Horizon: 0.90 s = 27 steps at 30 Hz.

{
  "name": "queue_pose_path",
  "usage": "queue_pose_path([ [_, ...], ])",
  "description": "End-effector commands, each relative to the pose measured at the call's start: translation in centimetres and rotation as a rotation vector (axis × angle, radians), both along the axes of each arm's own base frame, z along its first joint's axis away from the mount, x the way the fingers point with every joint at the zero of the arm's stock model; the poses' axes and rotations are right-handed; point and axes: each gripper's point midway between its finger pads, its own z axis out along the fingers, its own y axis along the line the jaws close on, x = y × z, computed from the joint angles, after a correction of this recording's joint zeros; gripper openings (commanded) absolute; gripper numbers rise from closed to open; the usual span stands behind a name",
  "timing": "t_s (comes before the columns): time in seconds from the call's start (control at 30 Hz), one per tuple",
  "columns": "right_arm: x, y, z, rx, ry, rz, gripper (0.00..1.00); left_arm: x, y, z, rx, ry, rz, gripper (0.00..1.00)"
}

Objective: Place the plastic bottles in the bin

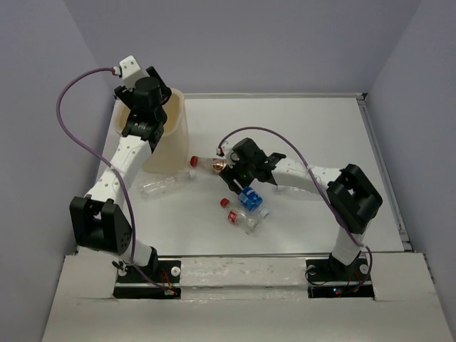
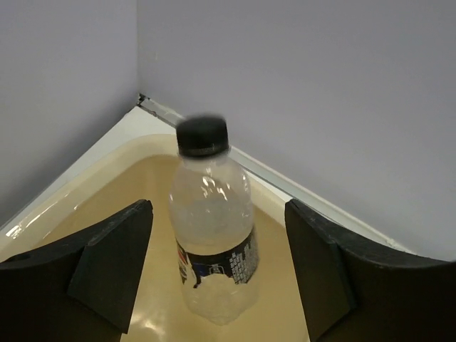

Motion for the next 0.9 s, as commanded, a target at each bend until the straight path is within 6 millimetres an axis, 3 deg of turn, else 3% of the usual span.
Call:
queue_pose_path([
  [0.0, 1.4, 0.9, 1.0, 0.024, -0.056, -0.018, 0.72, -1.2, 0.1, 4.0, -0.037, -0.122, -0.011, 0.85],
  [0.2, 1.6, 0.5, 1.8, 0.023, -0.083, -0.034, 0.59, -4.8, -1.2, 6.4, -0.111, -0.198, -0.133, 0.85],
  [0.33, 1.2, 0.5, 1.6, 0.030, -0.064, -0.028, 0.77, -7.0, -2.9, 6.3, -0.132, -0.185, -0.256, 0.85],
  [0.43, 1.0, 0.3, 0.7, 0.014, -0.047, -0.034, 0.79, -9.4, -5.2, 6.4, -0.146, -0.183, -0.410, 0.85],
  [0.47, 0.8, 0.2, 0.2, 0.008, -0.034, -0.038, 0.79, -10.1, -6.5, 4.7, -0.155, -0.141, -0.481, 0.85],
  [0.5, 0.7, 0.0, -0.1, 0.002, -0.027, -0.037, 0.79, -11.4, -6.9, 5.1, -0.160, -0.155, -0.516, 0.85],
  [0.53, 0.6, 0.1, -0.2, 0.004, -0.020, -0.037, 0.79, -11.9, -7.3, 3.3, -0.161, -0.116, -0.544, 0.85],
  [0.63, 0.2, 0.4, -0.3, 0.026, 0.006, -0.036, 0.74, -14.8, -9.4, 0.4, -0.181, -0.047, -0.684, 0.85],
  [0.73, 0.3, 0.6, -0.2, 0.033, 0.007, -0.043, 0.65, -17.3, -10.2, -2.1, -0.197, 0.010, -0.758, 0.85],
  [0.87, -0.4, 0.9, -1.3, 0.039, 0.055, -0.033, 0.62, -19.4, -10.2, -4.0, -0.189, 0.054, -0.792, 0.85],
])
